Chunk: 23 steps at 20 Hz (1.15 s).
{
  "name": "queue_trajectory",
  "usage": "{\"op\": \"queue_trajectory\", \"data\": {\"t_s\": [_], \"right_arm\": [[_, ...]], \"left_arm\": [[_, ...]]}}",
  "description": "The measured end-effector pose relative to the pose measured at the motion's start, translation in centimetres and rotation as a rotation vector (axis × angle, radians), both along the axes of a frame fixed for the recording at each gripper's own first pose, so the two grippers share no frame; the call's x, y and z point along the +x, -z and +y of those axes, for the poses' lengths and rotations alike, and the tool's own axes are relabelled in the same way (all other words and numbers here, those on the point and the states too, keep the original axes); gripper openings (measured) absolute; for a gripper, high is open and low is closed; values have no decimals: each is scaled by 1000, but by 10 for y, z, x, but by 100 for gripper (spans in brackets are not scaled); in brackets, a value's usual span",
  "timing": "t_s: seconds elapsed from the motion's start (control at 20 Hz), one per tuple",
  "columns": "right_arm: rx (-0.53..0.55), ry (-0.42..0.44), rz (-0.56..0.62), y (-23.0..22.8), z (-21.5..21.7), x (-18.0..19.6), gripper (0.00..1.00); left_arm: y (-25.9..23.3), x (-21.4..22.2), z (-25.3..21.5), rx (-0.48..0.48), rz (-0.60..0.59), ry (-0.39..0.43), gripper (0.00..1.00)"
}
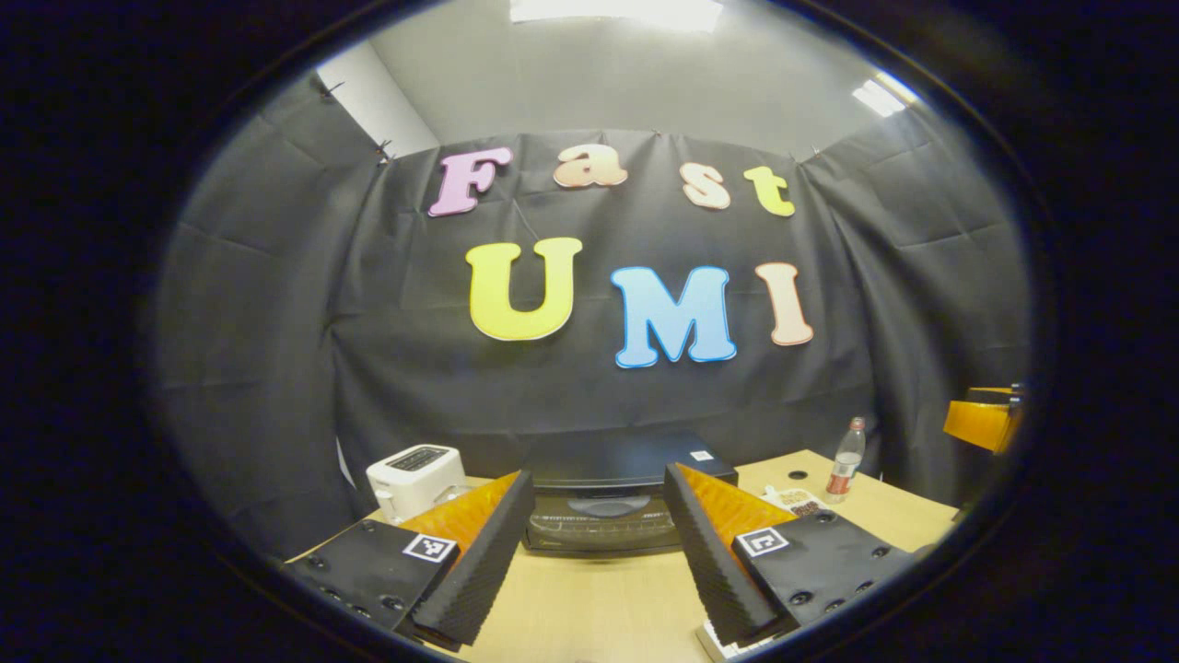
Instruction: Open the electric oven with the left hand, put the food in, and close the electric oven.
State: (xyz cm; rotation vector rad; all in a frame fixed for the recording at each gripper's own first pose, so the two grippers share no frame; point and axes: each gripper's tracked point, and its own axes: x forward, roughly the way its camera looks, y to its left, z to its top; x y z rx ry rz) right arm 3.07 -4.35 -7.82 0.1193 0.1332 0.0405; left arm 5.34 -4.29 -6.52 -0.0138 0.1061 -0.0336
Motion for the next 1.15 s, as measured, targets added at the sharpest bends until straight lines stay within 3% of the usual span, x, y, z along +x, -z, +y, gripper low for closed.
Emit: {"op": "queue_trajectory", "data": {"t_s": [0.45,0.65,0.7,1.05,1.15], "right_arm": [[-21,-24,-61,-31,-3,-35,98],[-32,-19,-77,-35,5,-48,98],[-33,-13,-75,-34,6,-51,98],[-40,17,-111,-49,19,-72,97],[-49,18,-107,-46,23,-74,98]], "left_arm": [[-41,-83,42,43,-63,-103,99],[-52,-113,59,50,-92,-112,99],[-52,-118,63,50,-89,-112,94],[-56,-142,86,41,-105,-103,99],[-55,-146,90,31,-106,-108,94]]}}
